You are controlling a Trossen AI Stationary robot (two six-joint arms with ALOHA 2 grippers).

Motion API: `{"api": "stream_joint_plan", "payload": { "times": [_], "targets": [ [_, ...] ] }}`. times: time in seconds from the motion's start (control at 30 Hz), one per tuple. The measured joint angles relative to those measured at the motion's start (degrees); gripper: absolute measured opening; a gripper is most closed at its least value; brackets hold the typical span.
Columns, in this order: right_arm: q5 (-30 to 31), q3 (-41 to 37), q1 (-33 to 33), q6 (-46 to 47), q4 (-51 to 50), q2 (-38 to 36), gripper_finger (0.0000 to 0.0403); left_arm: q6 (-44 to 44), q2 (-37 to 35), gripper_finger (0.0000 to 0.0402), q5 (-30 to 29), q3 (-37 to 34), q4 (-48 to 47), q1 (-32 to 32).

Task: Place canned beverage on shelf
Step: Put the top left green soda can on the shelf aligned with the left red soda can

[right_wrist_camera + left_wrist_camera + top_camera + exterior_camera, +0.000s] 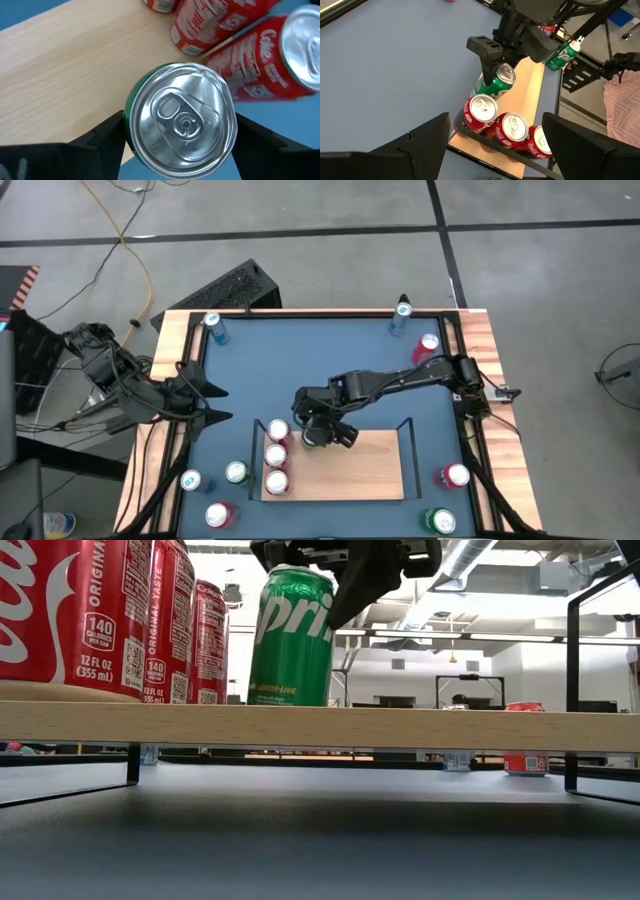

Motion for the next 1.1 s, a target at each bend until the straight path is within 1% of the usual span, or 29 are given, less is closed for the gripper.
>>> {"api": "stream_joint_plan", "payload": {
  "times": [0.3, 0.6, 0.73, 0.93, 1.1],
  "targets": [
    [-0.77, 0.13, 0.36, -0.96, -0.32, 0.09, 0.0296, 0.02, 0.00, 0.0302, -0.02, 0.00, 0.00, 0.00],
    [-0.59, 0.13, 0.58, -0.99, 1.85, 0.22, 0.0296, 0.02, 0.00, 0.0302, -0.28, 0.00, 0.00, 0.00],
    [0.25, 0.13, 0.80, -0.86, 1.81, 0.22, 0.0296, 0.04, 0.00, 0.0302, -0.38, 0.00, 0.00, -0.02],
    [4.65, 0.17, 1.15, 5.41, 1.81, 0.22, 0.0298, 0.04, 0.00, 0.0302, -1.32, 0.00, -0.02, -0.01],
    [5.03, 0.22, 1.42, 5.57, 0.77, 0.11, 0.0308, 0.07, 0.00, 0.0302, -1.53, 0.00, -0.02, 0.00]
  ]
}}
